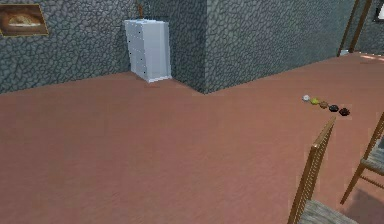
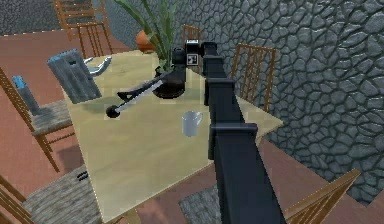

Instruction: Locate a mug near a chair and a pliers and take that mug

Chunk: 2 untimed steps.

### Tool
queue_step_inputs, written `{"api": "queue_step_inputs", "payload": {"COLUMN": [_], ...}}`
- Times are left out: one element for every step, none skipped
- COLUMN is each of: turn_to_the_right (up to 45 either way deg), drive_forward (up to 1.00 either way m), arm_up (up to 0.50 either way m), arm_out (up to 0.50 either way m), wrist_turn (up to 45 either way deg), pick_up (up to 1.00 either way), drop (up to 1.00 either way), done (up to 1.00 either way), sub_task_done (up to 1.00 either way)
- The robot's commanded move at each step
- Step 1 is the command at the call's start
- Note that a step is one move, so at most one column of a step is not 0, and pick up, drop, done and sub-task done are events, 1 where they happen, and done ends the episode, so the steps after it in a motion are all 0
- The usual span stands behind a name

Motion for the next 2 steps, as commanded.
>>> {"api": "queue_step_inputs", "payload": {"turn_to_the_right": [0.0,0.0], "drive_forward": [0.0,0.0], "arm_up": [0.0,0.0], "arm_out": [0.0,0.0], "wrist_turn": [45.0,45.0], "pick_up": [0.0,0.0], "drop": [0.0,0.0], "done": [0.0,0.0], "sub_task_done": [0.0,0.0]}}
